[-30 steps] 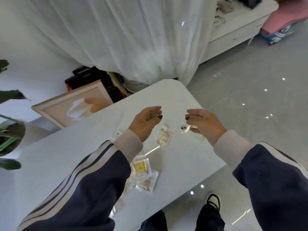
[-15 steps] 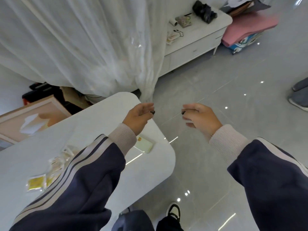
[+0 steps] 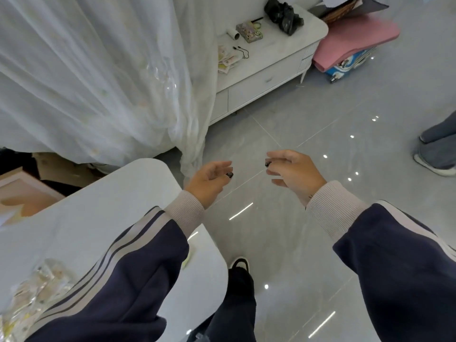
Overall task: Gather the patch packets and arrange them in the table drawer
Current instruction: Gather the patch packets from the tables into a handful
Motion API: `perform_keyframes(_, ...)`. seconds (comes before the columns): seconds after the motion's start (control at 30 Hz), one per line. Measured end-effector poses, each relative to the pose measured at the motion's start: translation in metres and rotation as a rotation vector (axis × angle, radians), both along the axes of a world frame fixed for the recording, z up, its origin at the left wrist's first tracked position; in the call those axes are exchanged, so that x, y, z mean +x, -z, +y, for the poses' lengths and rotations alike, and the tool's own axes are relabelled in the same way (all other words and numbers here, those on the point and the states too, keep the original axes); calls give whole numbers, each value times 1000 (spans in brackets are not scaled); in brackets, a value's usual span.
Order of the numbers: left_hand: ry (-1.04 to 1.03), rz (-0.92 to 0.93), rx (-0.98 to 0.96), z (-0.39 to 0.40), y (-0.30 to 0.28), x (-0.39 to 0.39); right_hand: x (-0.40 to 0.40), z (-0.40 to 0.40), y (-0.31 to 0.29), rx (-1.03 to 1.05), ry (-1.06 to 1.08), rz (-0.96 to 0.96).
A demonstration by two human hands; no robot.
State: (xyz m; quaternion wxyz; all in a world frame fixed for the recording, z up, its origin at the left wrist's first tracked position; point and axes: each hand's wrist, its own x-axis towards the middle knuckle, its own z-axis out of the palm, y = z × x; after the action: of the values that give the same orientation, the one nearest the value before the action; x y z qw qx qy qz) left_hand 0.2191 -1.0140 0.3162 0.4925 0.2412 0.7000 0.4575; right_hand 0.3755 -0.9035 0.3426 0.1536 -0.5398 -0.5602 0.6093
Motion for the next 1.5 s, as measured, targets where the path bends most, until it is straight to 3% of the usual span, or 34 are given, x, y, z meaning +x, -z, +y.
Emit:
perform_keyframes(0.43, -59, -106, -45, 188, 23, -36, -48, 196, 29, -98, -73, -50)
perform_keyframes(0.83, -351, -159, -18, 381, 25, -87, -113, 417, 28, -90, -213, -76)
perform_keyframes(1.13, -402, -198, 2, 516, 38, -177, -208, 557, 32, -83, -215, -86)
perform_keyframes(1.5, -471, -317, -155, 657, 73, -280, -327, 704, 56, -222, -221, -86)
